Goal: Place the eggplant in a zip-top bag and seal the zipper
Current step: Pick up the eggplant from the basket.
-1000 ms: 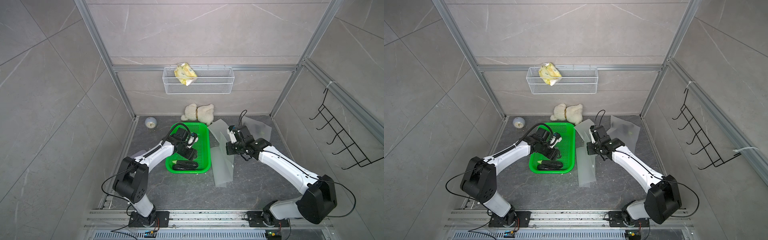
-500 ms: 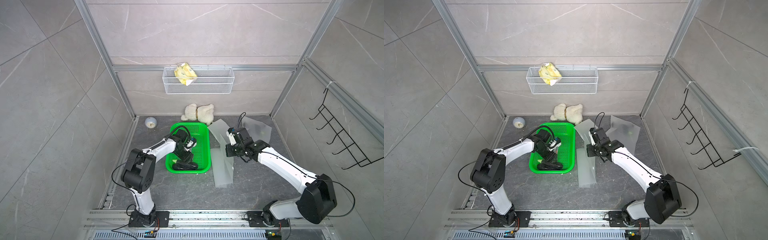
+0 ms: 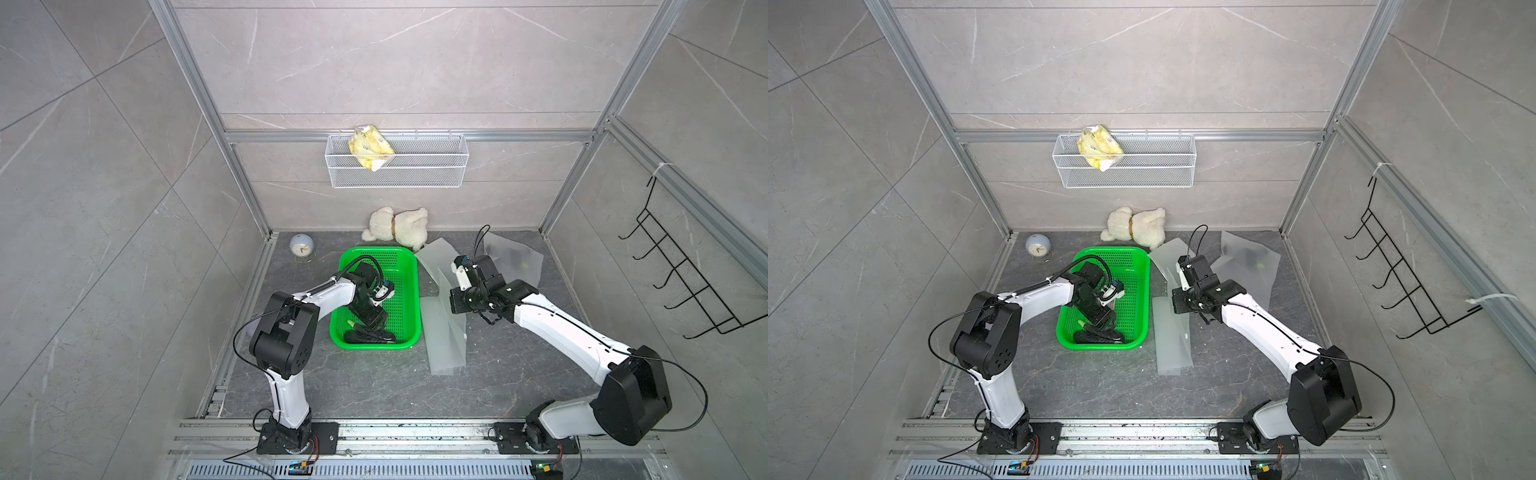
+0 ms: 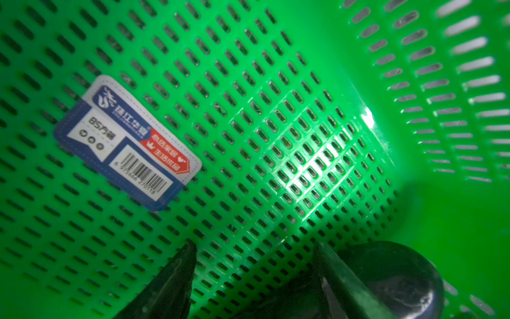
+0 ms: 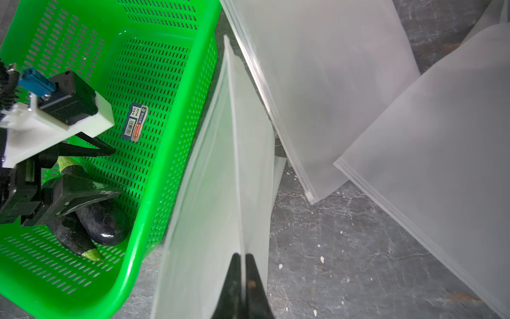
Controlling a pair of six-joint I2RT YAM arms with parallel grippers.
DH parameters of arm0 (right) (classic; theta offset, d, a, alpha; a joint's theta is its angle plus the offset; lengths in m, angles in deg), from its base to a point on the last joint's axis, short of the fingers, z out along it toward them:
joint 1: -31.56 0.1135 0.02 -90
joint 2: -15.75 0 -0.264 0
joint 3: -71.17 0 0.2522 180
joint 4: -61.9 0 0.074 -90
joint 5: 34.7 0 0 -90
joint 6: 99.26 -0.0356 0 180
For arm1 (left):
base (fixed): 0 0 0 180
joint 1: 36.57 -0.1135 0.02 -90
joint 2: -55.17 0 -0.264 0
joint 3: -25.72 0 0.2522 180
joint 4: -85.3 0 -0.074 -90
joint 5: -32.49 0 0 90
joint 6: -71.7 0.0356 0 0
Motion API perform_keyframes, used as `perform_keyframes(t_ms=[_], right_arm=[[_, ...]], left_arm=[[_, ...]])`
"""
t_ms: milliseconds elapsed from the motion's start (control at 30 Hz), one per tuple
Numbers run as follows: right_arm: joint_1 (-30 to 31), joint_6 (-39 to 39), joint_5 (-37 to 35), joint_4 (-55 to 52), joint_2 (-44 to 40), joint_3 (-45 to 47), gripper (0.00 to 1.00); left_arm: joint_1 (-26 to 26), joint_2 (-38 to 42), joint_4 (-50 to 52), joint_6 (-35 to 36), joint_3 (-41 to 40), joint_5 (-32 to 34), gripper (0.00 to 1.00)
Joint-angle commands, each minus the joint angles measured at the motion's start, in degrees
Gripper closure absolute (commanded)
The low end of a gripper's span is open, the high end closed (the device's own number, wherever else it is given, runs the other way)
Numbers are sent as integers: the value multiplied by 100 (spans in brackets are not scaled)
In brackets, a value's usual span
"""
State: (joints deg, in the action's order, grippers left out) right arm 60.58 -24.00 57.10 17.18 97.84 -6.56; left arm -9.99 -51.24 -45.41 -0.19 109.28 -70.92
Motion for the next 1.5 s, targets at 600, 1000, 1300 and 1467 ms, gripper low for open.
perform_keyframes(t_ms=[600, 1000, 1300, 1467], right_arm=[[25, 124, 203, 309, 9, 137, 100], [15, 116, 209, 421, -135, 384, 100], [-96, 143, 344, 511, -202, 446, 100], [-93, 113, 439, 511, -208, 444, 100]], left_arm=[[-9, 851, 492, 26, -107, 596, 29], [-20, 708, -379, 2355, -190, -402, 29], [-74, 112, 448, 3401, 371, -759, 30], [-76, -227, 643, 3622, 642, -957, 32]])
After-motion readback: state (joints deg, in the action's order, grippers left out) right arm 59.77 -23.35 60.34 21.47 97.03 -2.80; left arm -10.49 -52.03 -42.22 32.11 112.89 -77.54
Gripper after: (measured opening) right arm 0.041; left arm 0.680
